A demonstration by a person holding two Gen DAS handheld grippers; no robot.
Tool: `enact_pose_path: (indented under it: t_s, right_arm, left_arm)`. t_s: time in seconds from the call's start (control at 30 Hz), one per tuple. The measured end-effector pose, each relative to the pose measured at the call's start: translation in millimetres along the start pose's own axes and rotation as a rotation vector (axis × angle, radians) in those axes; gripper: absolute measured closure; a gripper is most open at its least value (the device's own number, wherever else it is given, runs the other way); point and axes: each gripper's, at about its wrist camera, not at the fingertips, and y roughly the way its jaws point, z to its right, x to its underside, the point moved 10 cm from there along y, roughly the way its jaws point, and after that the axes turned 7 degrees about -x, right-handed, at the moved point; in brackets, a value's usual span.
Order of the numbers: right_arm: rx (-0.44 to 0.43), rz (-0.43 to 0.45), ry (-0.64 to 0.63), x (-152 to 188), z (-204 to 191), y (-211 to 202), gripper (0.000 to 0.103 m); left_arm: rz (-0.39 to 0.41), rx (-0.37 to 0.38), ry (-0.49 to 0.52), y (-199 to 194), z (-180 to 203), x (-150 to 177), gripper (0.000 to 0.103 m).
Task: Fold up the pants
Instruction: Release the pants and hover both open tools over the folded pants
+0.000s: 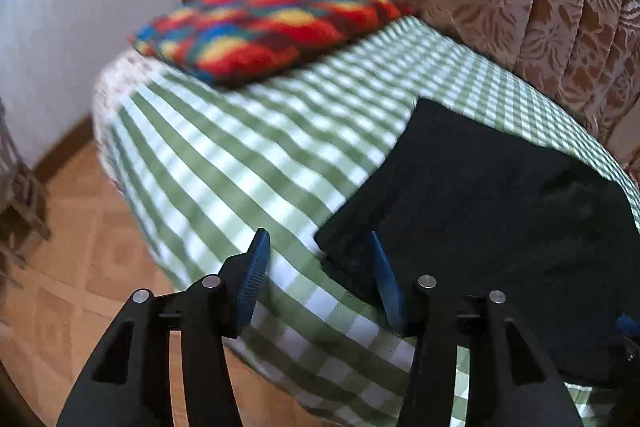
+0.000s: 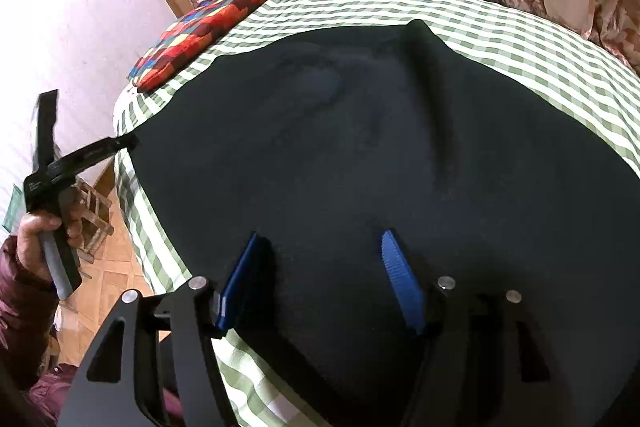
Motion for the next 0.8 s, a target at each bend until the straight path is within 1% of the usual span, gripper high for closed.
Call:
enact_pose_path:
  t_s: [0.1,0.2,0.23,0.37,0.5,0.7,0.8]
  right_arm:
    - [-0.007,0.006,0.002,-1,-1,-4,0.039]
    - [-0.011,0.023,0.013,-4,0,-15,0.039]
    - [-0.006,0.033,0.015,-4,1,-20,0.039]
    - [0.021,0.083,0.042,-4,16,-49,0.039]
    - [0.072,0.123,0.090,1,39,-78,0.039]
    - [0.175,0.147,0.202,25,86,-110,0.039]
    - [0.225,0.151,0.255,40,110,-125,0.039]
  left_arm:
    - [0.093,-0.020,0.038,-27,4,-12,0.053]
    - [0.146,0.017,0.080,-48,24,-18,0.053]
    - [0.162,0.043,0.106,-56,36,-18,0.053]
    - [0.175,0.135,0.174,-69,80,-14,0.053]
    - [0.180,0.226,0.249,-80,127,1,0.053]
    - [0.171,0.310,0.347,-87,179,26,0.053]
    - [0.167,0.330,0.386,-88,195,37,0.053]
